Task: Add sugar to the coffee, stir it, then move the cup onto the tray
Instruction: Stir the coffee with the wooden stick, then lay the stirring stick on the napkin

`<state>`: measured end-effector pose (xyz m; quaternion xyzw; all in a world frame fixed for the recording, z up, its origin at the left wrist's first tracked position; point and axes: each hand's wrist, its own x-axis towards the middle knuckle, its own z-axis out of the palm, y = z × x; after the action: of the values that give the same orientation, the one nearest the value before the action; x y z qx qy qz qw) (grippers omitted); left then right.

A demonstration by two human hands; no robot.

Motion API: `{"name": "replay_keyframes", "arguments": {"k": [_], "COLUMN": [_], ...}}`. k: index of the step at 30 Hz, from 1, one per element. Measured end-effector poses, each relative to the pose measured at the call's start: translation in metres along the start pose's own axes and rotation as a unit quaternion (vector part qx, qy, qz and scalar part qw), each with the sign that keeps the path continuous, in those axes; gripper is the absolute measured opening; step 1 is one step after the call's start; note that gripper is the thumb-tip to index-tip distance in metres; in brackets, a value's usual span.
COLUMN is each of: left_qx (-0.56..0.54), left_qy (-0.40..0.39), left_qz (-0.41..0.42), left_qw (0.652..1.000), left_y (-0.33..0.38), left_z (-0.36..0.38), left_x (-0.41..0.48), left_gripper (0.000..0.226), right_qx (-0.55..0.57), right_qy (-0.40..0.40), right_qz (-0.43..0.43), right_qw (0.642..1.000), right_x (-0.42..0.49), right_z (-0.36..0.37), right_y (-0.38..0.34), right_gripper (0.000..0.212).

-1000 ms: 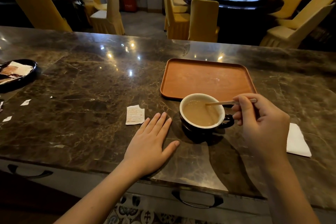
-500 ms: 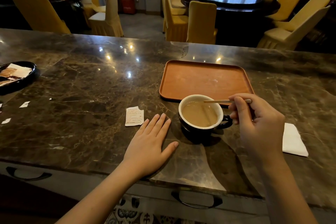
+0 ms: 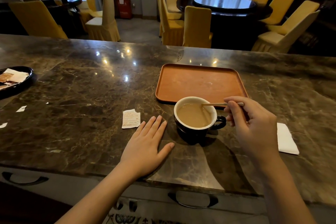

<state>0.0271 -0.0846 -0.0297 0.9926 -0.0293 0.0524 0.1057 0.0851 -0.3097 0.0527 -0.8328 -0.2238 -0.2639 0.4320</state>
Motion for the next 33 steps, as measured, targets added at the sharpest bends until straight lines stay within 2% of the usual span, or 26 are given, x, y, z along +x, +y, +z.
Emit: {"name": "replay_keyframes", "arguments": {"k": [6, 10, 15, 20, 26, 33], "left_qx": [0.0, -0.003, 0.002, 0.004, 0.008, 0.014], "left_qy": [0.0, 0.003, 0.004, 0.005, -0.001, -0.011], "left_qz": [0.001, 0.003, 0.001, 0.005, 0.009, 0.005], "left_qw": [1.0, 1.0, 1.0, 1.0, 1.0, 1.0], "left_y": [0.0, -0.001, -0.001, -0.003, -0.004, -0.003], "left_z": [0.0, 0.001, 0.001, 0.003, 0.004, 0.002], "left_x": [0.0, 0.001, 0.001, 0.001, 0.002, 0.003], "left_gripper": [0.07, 0.071, 0.07, 0.072, 0.079, 0.078], "right_qx": [0.018, 0.122, 0.174, 0.059, -0.106, -0.168], "right_qy": [0.01, 0.055, 0.126, 0.177, 0.152, 0.13], "right_qz": [0.014, 0.085, 0.186, 0.19, 0.155, 0.121], "right_qw": [1.0, 0.987, 0.959, 0.964, 0.97, 0.97], "right_x": [-0.004, -0.009, -0.02, -0.042, -0.067, -0.078], "right_z": [-0.006, -0.017, -0.04, -0.064, -0.07, -0.059], "right_y": [0.0, -0.001, 0.014, 0.04, 0.055, 0.05], "right_gripper": [0.019, 0.02, 0.018, 0.018, 0.02, 0.019]}}
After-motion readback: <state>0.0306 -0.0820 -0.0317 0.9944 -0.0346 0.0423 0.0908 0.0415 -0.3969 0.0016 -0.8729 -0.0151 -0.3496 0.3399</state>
